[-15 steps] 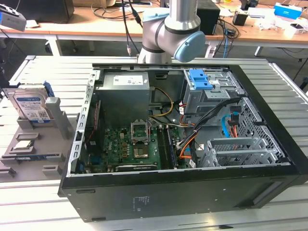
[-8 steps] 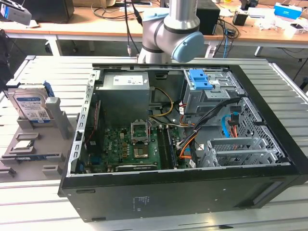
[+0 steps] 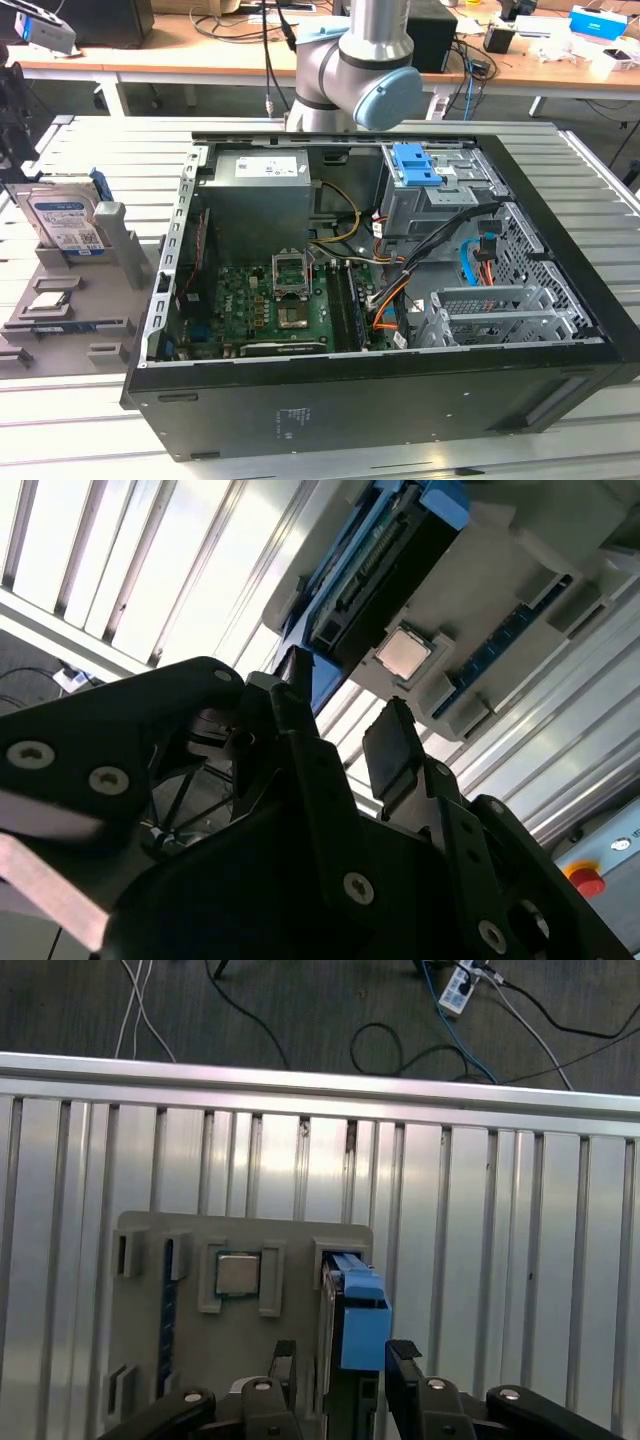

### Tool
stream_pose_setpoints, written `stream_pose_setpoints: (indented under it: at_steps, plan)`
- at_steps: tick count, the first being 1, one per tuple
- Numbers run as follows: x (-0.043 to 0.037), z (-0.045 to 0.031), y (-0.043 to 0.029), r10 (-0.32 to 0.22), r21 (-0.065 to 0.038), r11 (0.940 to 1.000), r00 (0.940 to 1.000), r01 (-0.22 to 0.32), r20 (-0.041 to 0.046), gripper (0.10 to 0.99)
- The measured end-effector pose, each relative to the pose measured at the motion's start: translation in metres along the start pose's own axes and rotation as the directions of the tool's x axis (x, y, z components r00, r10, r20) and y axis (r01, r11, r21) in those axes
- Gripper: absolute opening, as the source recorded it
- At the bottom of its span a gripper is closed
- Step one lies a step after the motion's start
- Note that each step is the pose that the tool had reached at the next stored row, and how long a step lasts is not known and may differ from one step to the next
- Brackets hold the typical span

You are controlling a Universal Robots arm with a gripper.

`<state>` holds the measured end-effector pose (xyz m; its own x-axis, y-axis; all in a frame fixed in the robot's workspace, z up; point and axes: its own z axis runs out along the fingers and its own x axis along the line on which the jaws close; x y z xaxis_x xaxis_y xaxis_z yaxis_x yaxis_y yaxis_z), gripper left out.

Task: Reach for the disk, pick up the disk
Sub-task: 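Pick up the disk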

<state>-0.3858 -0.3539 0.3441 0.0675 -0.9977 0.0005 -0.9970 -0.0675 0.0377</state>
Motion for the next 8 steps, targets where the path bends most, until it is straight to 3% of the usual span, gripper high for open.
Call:
stream_pose_setpoints:
  at_steps: [7,8]
  plan:
    - [-0.0009,0.0145,-0.0004,0.0,-0.003,1.0,1.0,0.0,-0.0009,0.482]
    - [-0.002,0.0165,-0.0007,0.0,0.001,1.0,1.0,0.0,-0.0001,0.482]
